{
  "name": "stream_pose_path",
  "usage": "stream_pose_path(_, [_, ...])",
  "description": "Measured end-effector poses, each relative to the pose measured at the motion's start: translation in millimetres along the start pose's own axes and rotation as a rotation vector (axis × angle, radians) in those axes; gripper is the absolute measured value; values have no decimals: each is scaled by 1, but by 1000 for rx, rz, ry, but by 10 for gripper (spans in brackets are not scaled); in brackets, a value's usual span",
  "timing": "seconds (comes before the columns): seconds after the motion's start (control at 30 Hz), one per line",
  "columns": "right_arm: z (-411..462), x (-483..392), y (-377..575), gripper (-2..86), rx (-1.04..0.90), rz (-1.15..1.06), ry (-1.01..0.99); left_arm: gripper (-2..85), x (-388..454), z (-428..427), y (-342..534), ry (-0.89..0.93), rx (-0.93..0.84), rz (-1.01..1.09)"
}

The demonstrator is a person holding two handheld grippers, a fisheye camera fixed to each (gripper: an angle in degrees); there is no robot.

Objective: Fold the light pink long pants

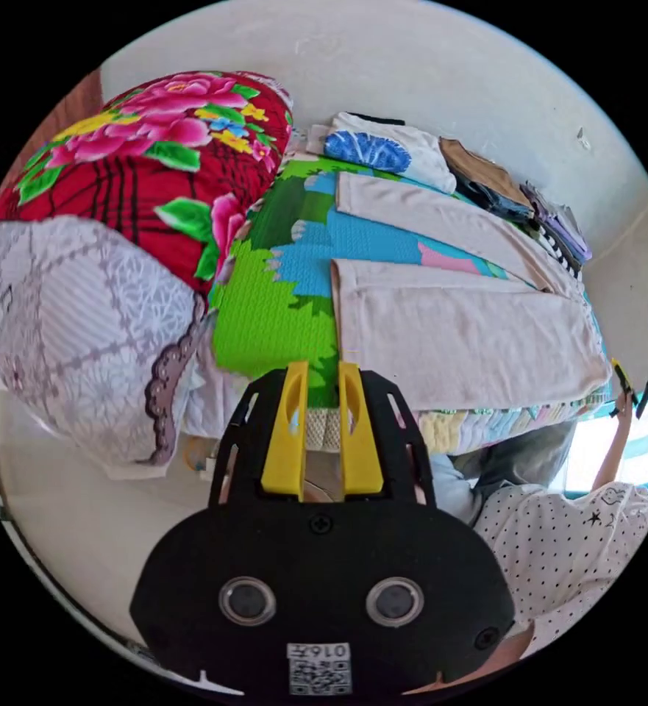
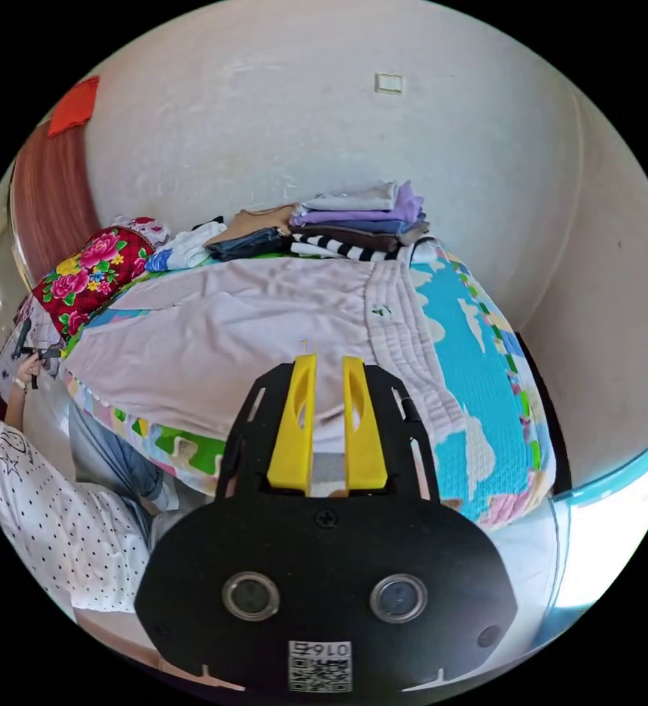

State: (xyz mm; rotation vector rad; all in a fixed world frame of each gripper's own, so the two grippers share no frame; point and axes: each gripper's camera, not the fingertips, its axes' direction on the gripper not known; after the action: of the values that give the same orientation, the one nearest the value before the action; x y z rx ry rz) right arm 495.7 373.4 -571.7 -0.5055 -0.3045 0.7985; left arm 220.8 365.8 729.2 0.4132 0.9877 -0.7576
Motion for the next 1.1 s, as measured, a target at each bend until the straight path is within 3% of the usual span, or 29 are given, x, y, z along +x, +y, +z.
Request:
stream_pose_path(0.13, [-12,19,54,60,29,88,87,77,-28,8,29,178,29,-60])
stream_pose_path(0.37, [-8,40,100,59,44,143,21,50,-40,34,36,367,38,-57])
stream_pose_path(0.6, [-15,62,113,66,46,157,84,-7,-55,25,35,369,96,-88])
stream_pose_path(0.9, [11,124,124,82,-13,397,98,-9,-52,47,39,291,37,-40])
stream_pose_path(1.1, [-2,161,135,90,111,550,85,-9,-44,52,30,242,32,-17])
